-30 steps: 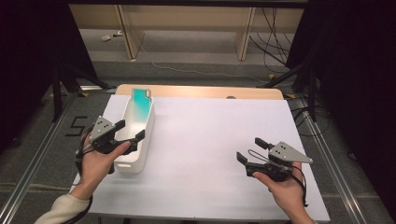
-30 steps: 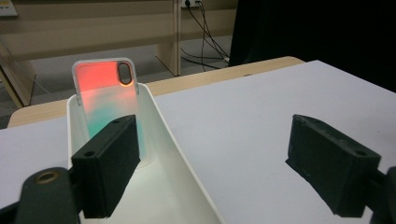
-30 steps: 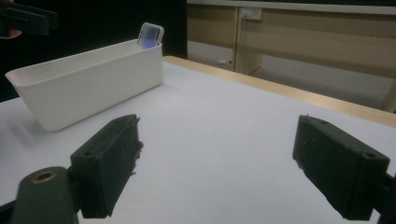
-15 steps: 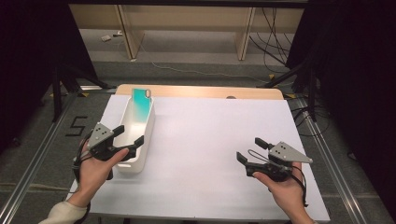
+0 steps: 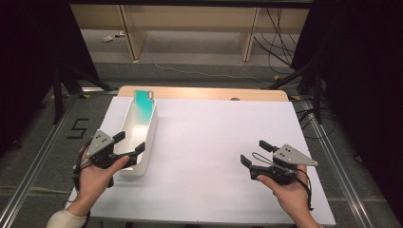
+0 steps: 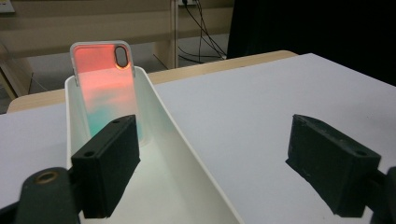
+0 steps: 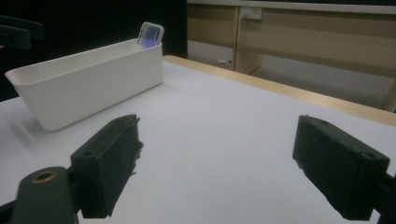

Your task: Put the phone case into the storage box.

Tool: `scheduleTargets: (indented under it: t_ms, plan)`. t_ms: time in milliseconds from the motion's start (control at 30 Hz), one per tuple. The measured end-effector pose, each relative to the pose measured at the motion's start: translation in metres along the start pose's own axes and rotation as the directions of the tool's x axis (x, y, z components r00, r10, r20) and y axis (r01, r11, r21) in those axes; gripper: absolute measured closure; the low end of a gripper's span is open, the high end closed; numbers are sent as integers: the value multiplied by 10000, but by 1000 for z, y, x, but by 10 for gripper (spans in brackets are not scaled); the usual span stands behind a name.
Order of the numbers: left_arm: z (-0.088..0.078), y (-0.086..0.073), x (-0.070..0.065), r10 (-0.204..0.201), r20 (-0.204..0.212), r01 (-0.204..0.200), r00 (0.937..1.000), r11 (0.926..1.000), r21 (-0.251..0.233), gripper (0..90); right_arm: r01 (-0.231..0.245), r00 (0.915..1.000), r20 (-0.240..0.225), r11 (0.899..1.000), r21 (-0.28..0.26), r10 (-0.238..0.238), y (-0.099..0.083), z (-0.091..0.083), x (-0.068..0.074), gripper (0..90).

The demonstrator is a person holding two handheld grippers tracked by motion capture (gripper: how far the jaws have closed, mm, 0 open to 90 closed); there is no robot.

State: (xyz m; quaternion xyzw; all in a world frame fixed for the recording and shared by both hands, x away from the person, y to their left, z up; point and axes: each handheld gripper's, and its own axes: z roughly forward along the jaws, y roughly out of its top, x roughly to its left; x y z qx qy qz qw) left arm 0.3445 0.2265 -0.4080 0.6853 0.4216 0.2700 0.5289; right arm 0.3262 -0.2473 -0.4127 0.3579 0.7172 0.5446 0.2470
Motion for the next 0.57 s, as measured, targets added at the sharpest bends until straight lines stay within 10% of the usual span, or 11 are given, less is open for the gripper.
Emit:
scheduleTargets:
  t_ms: [567]
  plan:
    - [0, -6, -1, -25, 16, 25, 10000, 9998, -174, 147, -111, 9999, -128, 9998, -143, 110, -1, 3, 0, 158]
